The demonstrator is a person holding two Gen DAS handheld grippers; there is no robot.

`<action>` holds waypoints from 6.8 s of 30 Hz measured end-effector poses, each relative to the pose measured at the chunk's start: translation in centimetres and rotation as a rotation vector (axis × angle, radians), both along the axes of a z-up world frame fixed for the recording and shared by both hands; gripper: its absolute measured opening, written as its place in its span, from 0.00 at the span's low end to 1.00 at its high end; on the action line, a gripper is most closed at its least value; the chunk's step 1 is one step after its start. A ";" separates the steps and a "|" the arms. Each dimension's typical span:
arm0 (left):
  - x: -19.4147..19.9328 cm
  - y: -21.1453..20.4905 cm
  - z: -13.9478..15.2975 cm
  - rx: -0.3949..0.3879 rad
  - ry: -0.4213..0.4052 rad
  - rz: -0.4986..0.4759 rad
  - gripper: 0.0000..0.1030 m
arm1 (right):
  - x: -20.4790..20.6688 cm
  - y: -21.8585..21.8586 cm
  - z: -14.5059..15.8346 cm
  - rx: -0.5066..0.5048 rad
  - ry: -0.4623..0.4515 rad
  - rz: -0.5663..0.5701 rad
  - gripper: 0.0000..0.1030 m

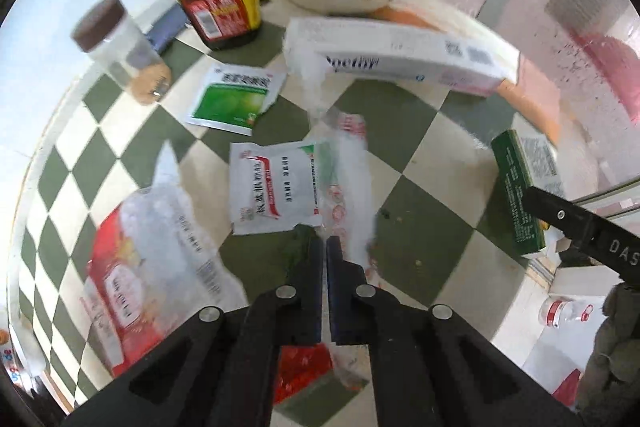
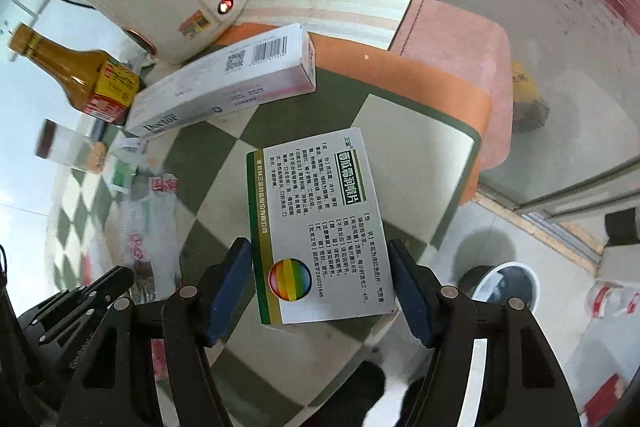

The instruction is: Collect trash

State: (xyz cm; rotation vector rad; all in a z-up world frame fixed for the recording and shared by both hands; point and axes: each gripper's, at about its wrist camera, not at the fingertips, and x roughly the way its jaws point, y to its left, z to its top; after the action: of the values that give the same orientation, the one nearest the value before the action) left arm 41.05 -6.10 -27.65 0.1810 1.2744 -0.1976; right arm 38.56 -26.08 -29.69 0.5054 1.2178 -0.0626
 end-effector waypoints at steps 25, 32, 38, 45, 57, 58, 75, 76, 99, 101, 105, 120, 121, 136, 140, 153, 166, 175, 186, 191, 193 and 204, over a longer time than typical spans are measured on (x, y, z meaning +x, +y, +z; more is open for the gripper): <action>-12.2 -25.3 3.4 -0.154 0.009 -0.454 0.00 | -22.4 -18.9 2.1 0.026 -0.095 -0.404 0.68; -18.3 -36.8 -6.8 -0.205 0.254 -0.587 0.00 | -33.8 -27.6 -5.2 0.051 0.005 -0.602 0.68; -21.2 -42.4 -18.7 -0.165 0.384 -0.591 0.00 | -40.6 -31.9 -16.2 0.108 0.108 -0.681 0.68; -20.7 -40.5 -17.2 -0.058 0.152 -0.544 0.06 | -44.3 -34.2 -28.0 0.202 0.217 -0.703 0.67; -15.7 -23.8 -4.8 0.523 -0.353 -0.468 0.76 | -36.3 -32.4 -21.7 0.212 0.089 -0.497 0.67; -15.4 -22.8 -5.2 0.533 -0.335 -0.462 0.76 | -35.4 -32.1 -20.8 0.207 0.074 -0.480 0.67; -14.4 -23.1 -4.4 0.330 -0.242 -0.378 0.00 | -30.8 -29.8 -17.2 0.211 0.027 -0.446 0.67; -14.5 -23.7 -3.8 0.308 -0.246 -0.383 0.00 | -31.2 -29.8 -17.5 0.218 0.029 -0.456 0.67; -24.8 -47.3 -49.3 -0.073 0.741 -0.451 0.01 | -42.2 -33.5 -44.0 0.275 0.291 -0.612 0.67; -24.6 -47.4 -52.1 -0.047 0.770 -0.444 0.02 | -41.9 -33.6 -47.5 0.281 0.308 -0.603 0.67; -23.8 -46.8 -54.2 -0.021 0.772 -0.462 0.26 | -41.2 -33.7 -52.4 0.312 0.333 -0.587 0.70; -24.0 -42.4 -41.5 0.163 0.279 -0.564 1.00 | -42.0 -32.5 -47.9 0.057 0.395 -0.529 1.00; -24.1 -42.2 -40.6 0.162 0.270 -0.564 1.00 | -42.1 -32.4 -46.6 0.041 0.389 -0.526 1.00; -30.5 -38.7 -13.9 0.074 0.144 -0.592 1.00 | -46.9 -29.9 -16.7 -0.086 0.251 -0.546 1.00; -31.3 -37.9 -8.7 0.030 0.118 -0.580 1.00 | -48.0 -29.0 -9.4 -0.135 0.210 -0.524 1.00; -30.8 -36.1 2.7 -0.076 -0.040 -0.498 1.00 | -49.5 -28.4 2.7 -0.101 0.065 -0.515 1.00; -15.3 -20.4 8.3 -0.025 -0.240 -0.133 1.00 | -33.3 -20.6 10.2 -0.105 -0.050 -0.295 1.00; -7.3 3.7 -0.4 0.018 0.017 0.362 0.99 | -15.6 -7.2 8.5 -0.038 -0.045 -0.020 1.00; -5.9 9.1 -5.7 -0.072 0.113 0.442 0.32 | -2.4 7.6 4.0 0.070 -0.016 0.261 0.87; -7.5 12.5 -5.4 -0.014 0.062 0.472 0.14 | 1.2 13.1 2.4 0.133 0.000 0.324 0.63; -8.1 14.1 -5.4 0.018 0.049 0.491 0.14 | 2.4 15.1 1.5 0.140 0.006 0.346 0.58; -9.7 16.2 -4.8 0.007 0.018 0.462 0.12 | 5.4 20.0 -2.2 0.084 0.020 0.373 0.15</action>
State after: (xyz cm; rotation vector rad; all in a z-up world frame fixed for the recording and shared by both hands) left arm 31.31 10.07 -32.49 -0.1116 1.3004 0.2023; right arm 43.94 -6.07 -31.92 0.3444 1.3210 0.3021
